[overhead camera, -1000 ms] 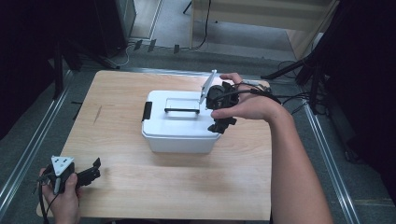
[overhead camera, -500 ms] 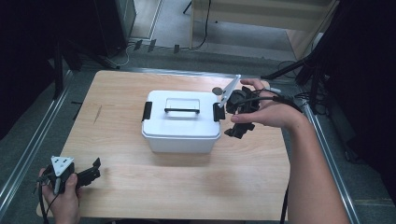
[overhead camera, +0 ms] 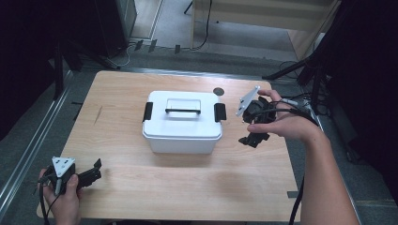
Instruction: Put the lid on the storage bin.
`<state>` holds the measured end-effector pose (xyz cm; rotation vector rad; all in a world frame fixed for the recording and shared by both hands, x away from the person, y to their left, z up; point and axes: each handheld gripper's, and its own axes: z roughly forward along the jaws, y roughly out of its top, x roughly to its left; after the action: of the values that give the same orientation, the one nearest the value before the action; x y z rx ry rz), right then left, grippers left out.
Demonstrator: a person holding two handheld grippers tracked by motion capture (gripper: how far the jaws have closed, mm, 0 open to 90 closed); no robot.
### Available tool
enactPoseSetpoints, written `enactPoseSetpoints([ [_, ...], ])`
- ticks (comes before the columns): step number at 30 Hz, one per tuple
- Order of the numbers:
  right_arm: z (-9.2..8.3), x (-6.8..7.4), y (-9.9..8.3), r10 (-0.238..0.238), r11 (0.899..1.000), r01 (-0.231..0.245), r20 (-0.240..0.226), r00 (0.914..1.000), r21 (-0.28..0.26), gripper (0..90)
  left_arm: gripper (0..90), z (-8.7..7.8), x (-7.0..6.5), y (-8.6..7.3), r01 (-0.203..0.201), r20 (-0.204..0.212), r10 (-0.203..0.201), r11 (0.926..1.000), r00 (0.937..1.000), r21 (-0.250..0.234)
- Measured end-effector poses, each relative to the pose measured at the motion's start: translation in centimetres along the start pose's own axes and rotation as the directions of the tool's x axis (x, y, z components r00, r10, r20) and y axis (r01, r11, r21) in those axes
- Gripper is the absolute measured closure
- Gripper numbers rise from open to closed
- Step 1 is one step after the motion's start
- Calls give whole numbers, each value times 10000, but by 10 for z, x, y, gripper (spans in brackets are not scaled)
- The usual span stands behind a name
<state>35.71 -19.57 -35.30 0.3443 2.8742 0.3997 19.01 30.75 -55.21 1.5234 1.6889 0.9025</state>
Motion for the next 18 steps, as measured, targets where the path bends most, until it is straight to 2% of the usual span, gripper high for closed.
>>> enactPoseSetpoints([
  [11,9,9,-28,312,9995,-311,372,9988,-35,0,0,0,0,0,-50,-9,50,10000,10000,11],
  [18,18,17,-44,515,9986,-511,447,9977,-101,0,0,0,0,0,-22,12,22,10000,10000,-51],
])
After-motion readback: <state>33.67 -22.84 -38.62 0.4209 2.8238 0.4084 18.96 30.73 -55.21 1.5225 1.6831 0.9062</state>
